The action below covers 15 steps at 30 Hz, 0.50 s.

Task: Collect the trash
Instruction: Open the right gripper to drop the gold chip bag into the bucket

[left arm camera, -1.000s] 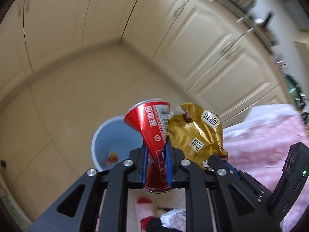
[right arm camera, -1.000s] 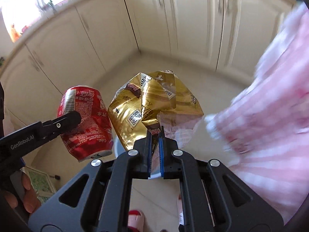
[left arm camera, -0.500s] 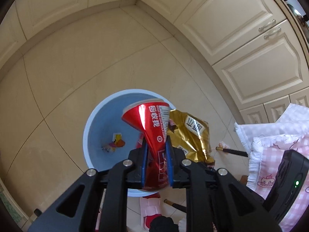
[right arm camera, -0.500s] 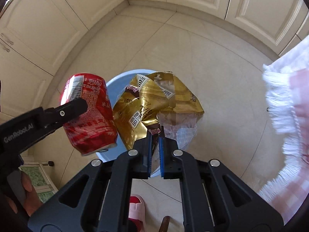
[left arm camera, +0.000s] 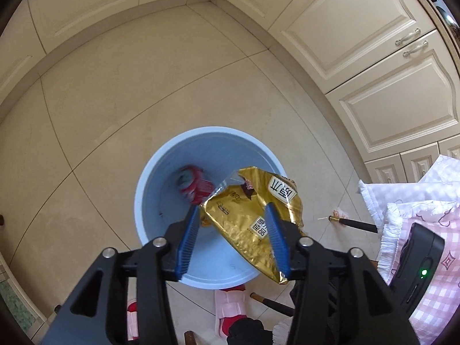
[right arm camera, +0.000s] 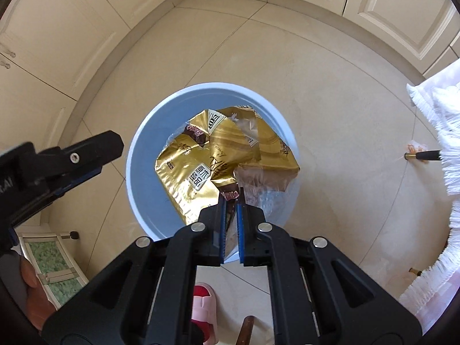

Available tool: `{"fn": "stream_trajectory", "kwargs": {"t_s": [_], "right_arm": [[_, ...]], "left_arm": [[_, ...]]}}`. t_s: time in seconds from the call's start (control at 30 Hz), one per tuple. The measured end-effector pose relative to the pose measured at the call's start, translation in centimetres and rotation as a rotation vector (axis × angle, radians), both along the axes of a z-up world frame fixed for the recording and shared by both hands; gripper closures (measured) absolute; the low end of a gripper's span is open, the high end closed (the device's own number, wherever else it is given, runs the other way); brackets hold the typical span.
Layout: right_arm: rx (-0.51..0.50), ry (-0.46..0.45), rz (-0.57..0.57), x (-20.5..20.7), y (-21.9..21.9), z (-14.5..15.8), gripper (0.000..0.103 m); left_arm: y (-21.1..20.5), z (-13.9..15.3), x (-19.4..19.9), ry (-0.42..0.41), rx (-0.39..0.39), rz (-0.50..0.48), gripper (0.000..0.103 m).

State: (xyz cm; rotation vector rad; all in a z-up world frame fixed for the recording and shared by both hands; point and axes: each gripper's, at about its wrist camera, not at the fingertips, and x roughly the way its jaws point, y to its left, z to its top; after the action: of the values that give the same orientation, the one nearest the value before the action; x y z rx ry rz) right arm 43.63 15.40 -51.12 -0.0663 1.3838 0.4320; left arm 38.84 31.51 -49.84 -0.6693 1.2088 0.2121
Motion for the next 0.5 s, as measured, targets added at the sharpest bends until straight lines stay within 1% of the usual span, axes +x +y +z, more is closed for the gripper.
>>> {"fn": "stream_trajectory", "kwargs": {"t_s": [0.13, 0.4, 0.5], "right_arm": [[0.018, 0.003, -0.006, -0.1, 0.3, -0.1, 0.093], [0.028, -0.019, -0.024, -0.4, 0.4, 0.5, 0.092], [0.030, -0.021, -0.031, -0.6, 0.2, 0.7, 0.087]], "left_arm": [[0.3, 0.3, -0.1, 0.005, 0.004, 0.004, 0.053], [0.3, 1.3, 0.0, -0.001, 0.009, -0.011, 0.050], [0.2, 1.5, 0.1, 0.003, 0.021, -0.013, 0.050]]}}
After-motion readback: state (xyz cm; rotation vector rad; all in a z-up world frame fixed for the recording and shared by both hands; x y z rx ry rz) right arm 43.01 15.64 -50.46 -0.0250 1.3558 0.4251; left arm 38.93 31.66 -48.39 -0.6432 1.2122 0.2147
